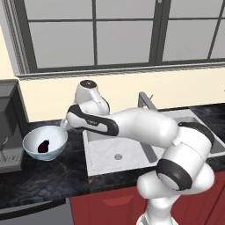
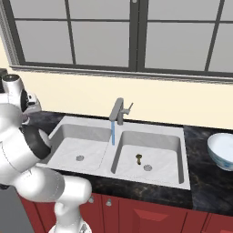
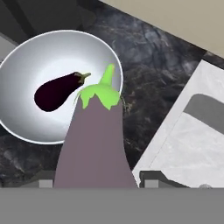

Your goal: Pick the eggplants from the sink and place them in one bowl. Place the mushroom in the other bowl. Then turn off the sink faucet.

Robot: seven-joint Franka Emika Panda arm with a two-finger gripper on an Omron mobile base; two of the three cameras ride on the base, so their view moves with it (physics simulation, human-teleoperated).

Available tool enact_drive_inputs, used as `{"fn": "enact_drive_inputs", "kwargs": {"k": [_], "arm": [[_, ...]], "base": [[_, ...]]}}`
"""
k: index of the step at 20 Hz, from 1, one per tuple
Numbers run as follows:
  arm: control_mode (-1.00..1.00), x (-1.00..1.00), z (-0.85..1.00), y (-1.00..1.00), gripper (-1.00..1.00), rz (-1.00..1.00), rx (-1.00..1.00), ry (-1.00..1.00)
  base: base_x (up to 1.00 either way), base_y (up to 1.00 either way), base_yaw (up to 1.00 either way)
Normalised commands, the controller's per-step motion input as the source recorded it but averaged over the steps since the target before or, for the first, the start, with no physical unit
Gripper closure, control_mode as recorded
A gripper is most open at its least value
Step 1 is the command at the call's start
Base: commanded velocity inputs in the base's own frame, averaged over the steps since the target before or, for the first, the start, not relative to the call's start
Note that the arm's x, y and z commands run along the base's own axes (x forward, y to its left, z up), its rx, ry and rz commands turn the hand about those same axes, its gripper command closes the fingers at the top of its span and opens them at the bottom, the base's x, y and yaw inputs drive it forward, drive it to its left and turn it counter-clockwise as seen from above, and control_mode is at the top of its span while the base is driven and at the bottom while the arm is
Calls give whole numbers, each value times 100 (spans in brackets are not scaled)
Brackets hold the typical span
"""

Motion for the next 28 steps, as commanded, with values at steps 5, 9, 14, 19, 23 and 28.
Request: {"fn": "enact_drive_inputs", "kwargs": {"k": [5, 9, 14, 19, 23, 28], "arm": [[-100, 5, 0, 52, 100, 5, 0, 0], [-100, 27, -14, 41, 100, 6, 0, 0], [-100, 25, -38, 22, 100, 1, -2, -2], [-100, 0, -37, 17, 100, 0, -5, -4], [-100, 6, -32, 17, 100, 0, -3, -6], [-100, 22, -36, 16, 100, 0, -2, -7]], "base": [[0, 0, 0], [0, 0, 0], [0, 0, 0], [0, 0, 0], [0, 0, 0], [0, 0, 0]]}}
